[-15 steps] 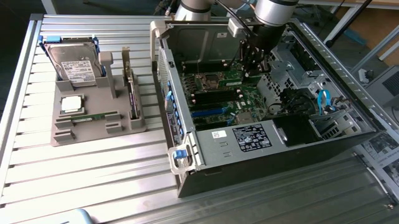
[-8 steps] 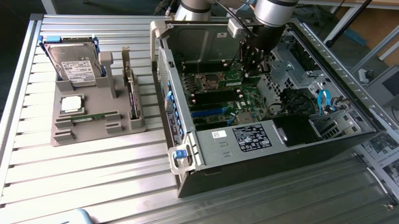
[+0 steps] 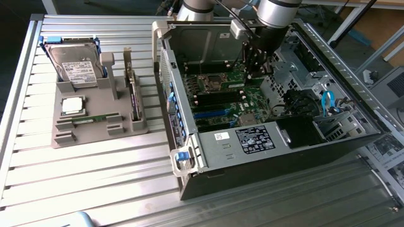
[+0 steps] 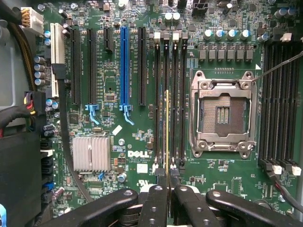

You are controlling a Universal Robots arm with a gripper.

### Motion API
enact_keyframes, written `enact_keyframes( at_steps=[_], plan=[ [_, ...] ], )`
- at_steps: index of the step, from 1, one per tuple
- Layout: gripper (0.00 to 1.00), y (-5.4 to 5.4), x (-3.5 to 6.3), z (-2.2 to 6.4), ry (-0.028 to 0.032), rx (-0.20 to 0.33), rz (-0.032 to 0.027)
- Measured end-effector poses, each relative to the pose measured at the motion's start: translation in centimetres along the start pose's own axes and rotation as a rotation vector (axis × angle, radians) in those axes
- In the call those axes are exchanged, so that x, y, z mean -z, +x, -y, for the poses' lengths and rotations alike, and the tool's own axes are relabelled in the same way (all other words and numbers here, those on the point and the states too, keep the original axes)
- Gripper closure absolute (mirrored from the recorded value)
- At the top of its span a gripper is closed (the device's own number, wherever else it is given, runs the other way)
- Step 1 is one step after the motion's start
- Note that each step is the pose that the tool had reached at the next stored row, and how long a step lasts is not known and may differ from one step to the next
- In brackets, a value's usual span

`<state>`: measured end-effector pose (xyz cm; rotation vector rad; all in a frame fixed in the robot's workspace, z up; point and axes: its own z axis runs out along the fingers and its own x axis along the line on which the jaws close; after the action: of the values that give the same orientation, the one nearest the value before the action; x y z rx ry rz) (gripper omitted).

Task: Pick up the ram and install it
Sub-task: 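Insert the ram into the slot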

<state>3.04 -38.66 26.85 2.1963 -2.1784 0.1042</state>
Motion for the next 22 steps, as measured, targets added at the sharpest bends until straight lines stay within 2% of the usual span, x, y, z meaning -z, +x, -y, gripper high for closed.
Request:
enact_keyframes(
  at_steps=[11, 22],
  plan=[
    [0.88, -0.11, -0.58, -0.01, 0.0, 0.0, -0.003],
    [0.88, -0.14, -0.94, -0.02, 0.0, 0.0, -0.0032]
  ],
)
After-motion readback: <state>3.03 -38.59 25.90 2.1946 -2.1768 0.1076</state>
